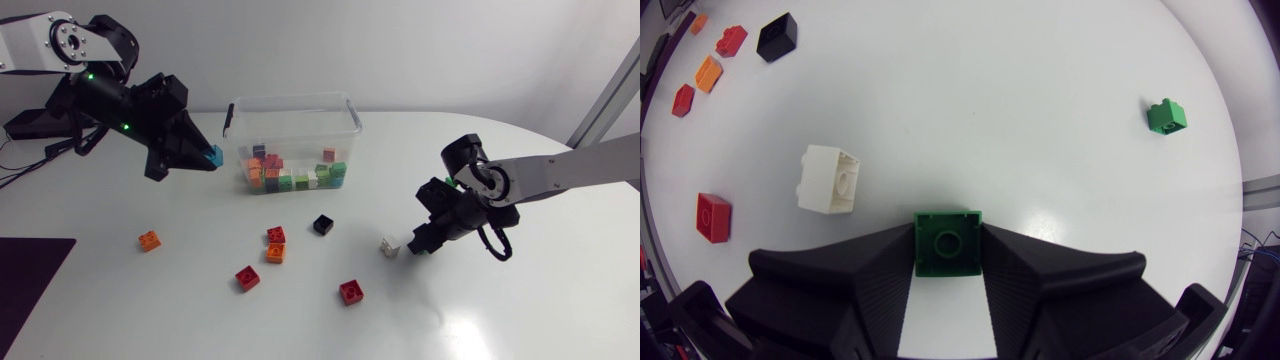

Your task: Place the duplo bricks in the container

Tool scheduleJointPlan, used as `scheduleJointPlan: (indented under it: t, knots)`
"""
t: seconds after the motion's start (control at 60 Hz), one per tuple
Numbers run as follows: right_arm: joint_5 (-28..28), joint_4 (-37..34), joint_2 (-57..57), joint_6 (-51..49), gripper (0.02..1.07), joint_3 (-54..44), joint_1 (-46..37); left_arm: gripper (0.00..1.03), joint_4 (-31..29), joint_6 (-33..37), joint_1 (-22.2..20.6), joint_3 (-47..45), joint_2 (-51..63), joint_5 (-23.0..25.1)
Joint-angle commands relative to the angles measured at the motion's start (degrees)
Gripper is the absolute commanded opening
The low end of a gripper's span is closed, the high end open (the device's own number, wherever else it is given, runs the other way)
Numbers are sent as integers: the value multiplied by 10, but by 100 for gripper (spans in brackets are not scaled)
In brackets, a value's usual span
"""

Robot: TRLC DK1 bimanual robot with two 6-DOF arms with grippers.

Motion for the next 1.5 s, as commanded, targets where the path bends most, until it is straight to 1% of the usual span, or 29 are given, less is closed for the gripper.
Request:
scheduleJointPlan:
  t: [0.0,0.033,0.1,0.233,0.317,0.35,0.383,0.467,0.617,0.717,0.817,0.867,0.883,0.917,0.933,0.95,0.967,1.05,1.167,1.283,1.483]
  knots:
    - [6,-17,2,15,34,10,4,34,24,-53,-18,24,-5,11]
    - [7,-28,-6,15,34,13,4,34,31,-61,-22,29,-2,11]
    - [7,-45,-25,19,34,22,4,34,57,-104,-33,47,9,12]
    - [7,-71,-58,29,34,45,15,35,88,-149,-48,80,39,12]
    - [7,-86,-76,41,34,63,25,36,129,-193,-51,94,58,12]
    - [7,-89,-81,43,34,66,27,36,135,-200,-52,99,63,12]
    - [7,-96,-90,47,34,76,34,37,157,-231,-52,115,81,12]
    - [6,-100,-104,53,34,93,45,37,188,-263,-52,138,107,12]
    - [4,-106,-113,57,34,138,67,40,224,-318,-48,182,151,8]
    - [2,-105,-110,64,34,172,86,42,250,-355,-49,208,185,-16]
    - [3,-99,-97,70,34,206,109,53,273,-387,-54,224,210,-59]
    - [3,-99,-86,72,34,226,116,66,280,-396,-55,229,217,-78]
    - [3,-99,-83,72,34,231,116,76,285,-400,-55,230,219,-85]
    - [3,-97,-78,71,34,244,118,89,293,-407,-53,232,219,-91]
    - [3,-96,-75,70,34,250,120,91,295,-409,-53,232,218,-92]
    - [3,-94,-72,70,34,255,120,97,303,-417,-49,232,217,-95]
    - [2,-92,-70,70,34,261,121,98,304,-418,-48,232,217,-95]
    - [2,-88,-55,70,34,288,129,98,315,-435,-33,234,208,-101]
    - [2,-64,-28,70,34,318,142,98,317,-455,-5,218,172,-107]
    - [1,-37,8,70,34,351,150,98,317,-459,30,178,119,-106]
    - [-1,-6,72,71,35,413,154,98,316,-444,91,69,21,-104]
